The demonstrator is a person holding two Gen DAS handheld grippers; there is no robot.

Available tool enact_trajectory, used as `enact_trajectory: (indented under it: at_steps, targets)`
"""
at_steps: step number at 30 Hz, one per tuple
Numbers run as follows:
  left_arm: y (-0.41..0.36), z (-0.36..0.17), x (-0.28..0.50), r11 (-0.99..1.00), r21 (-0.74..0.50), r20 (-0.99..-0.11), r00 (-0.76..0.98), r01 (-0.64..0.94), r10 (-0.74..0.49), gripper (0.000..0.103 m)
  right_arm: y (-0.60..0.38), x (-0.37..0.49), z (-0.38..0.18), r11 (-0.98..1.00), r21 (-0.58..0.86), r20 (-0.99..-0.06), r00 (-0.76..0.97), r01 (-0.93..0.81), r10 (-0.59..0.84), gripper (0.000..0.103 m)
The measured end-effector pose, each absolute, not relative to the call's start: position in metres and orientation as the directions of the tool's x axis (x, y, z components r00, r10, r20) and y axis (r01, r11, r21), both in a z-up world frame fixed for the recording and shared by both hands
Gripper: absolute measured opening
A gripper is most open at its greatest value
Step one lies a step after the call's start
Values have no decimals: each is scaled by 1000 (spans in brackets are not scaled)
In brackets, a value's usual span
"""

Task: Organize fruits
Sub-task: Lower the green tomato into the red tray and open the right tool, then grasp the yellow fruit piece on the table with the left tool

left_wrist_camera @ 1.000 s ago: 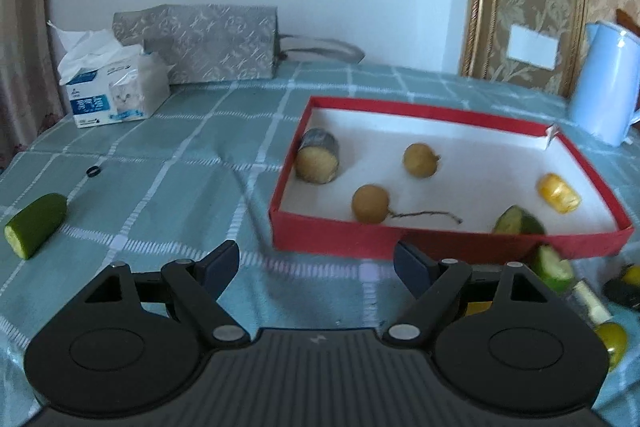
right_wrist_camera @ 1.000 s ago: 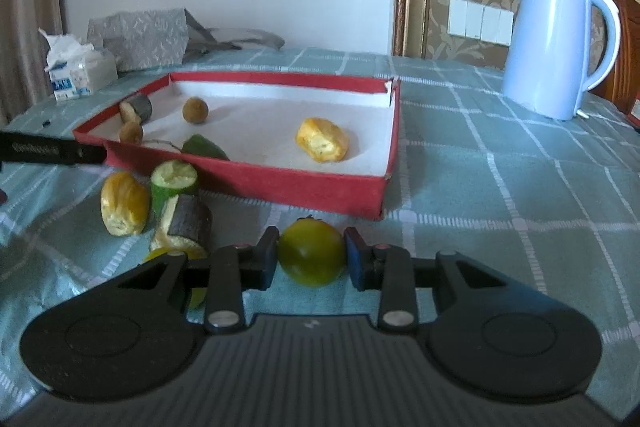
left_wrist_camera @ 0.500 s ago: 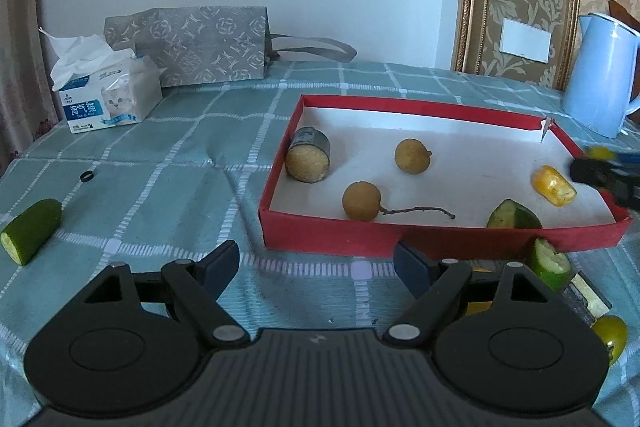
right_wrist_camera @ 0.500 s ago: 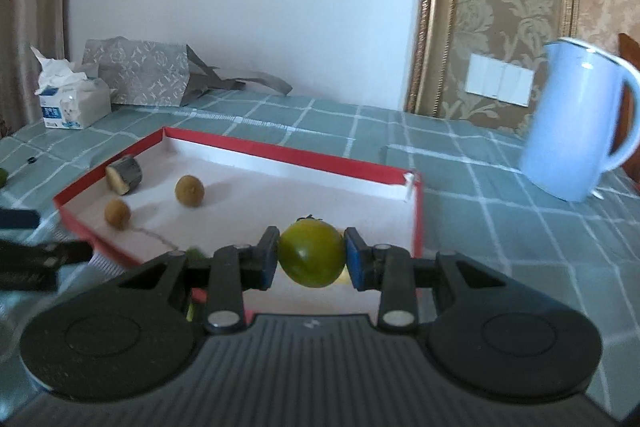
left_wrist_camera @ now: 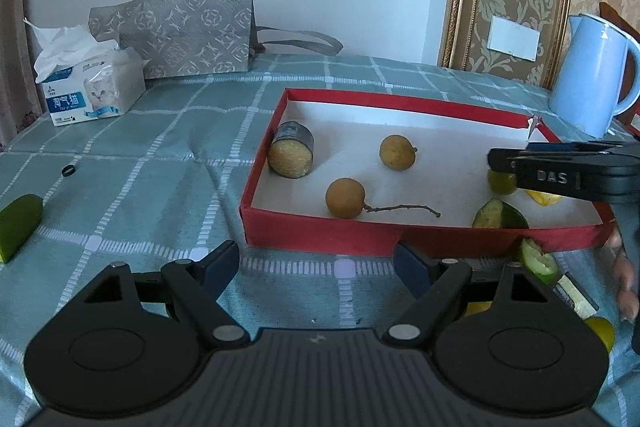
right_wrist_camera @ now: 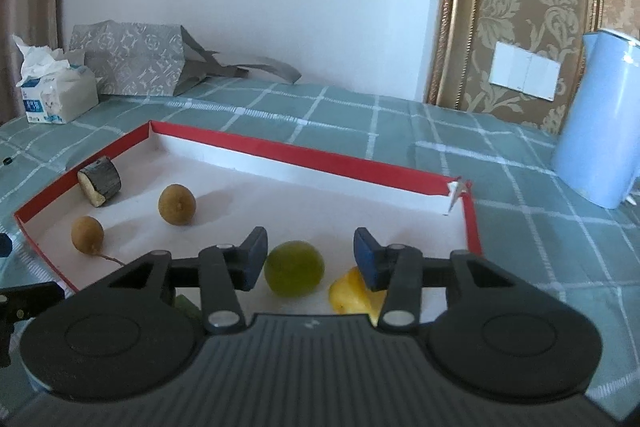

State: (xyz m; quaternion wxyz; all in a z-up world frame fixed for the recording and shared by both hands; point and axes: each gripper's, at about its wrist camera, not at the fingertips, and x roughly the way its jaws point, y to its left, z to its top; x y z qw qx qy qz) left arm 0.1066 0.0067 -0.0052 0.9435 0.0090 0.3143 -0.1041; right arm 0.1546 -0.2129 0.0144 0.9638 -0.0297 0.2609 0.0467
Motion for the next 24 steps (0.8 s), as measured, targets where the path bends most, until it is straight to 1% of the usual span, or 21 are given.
enact_trajectory:
  at_steps: [5, 6, 7, 8, 9, 10, 12, 15, 18, 21, 24]
  targets:
    - [8, -4, 105, 977, -54, -591, 782, 206, -198, 85, -229, 128, 17, 997, 18, -515, 854, -74, 73, 44]
    - [8, -5, 104, 977, -54, -590, 782, 208, -199, 85, -233, 122, 17, 998, 29, -519, 852, -64, 70, 46]
    - [8, -4, 103, 976, -55, -589, 782, 213, -204, 85, -237, 114, 17, 998, 47, -521, 851, -50, 67, 55]
    - [7, -4, 102, 974, -57, -586, 783, 217, -209, 85, -242, 106, 16, 997, 67, -520, 852, -32, 63, 70]
    - [7, -3, 101, 973, -58, -582, 784, 223, -214, 85, -247, 99, 16, 996, 90, -517, 854, -13, 58, 77]
    - [6, -3, 100, 972, -57, -578, 786, 230, -220, 85, -252, 91, 16, 993, 116, -505, 861, -1, 60, 81]
    - [4, -2, 97, 967, -52, -573, 785, 251, -235, 85, -259, 77, 16, 990, 141, -480, 874, 1, 68, 81]
    - [-2, -1, 91, 959, -43, -562, 787, 282, -256, 85, -259, 59, 15, 992, 124, -458, 888, 21, 39, 86]
    - [-8, -2, 87, 955, -13, -557, 791, 295, -252, 85, -258, 48, 8, 995, 97, -465, 885, 33, 16, 89]
    - [-12, -2, 83, 959, 6, -553, 799, 285, -234, 85, -263, 39, 8, 990, 135, -454, 891, 50, 17, 93]
    - [-13, -2, 81, 964, -3, -556, 801, 266, -223, 85, -266, 34, 10, 985, 159, -438, 899, 59, 17, 96]
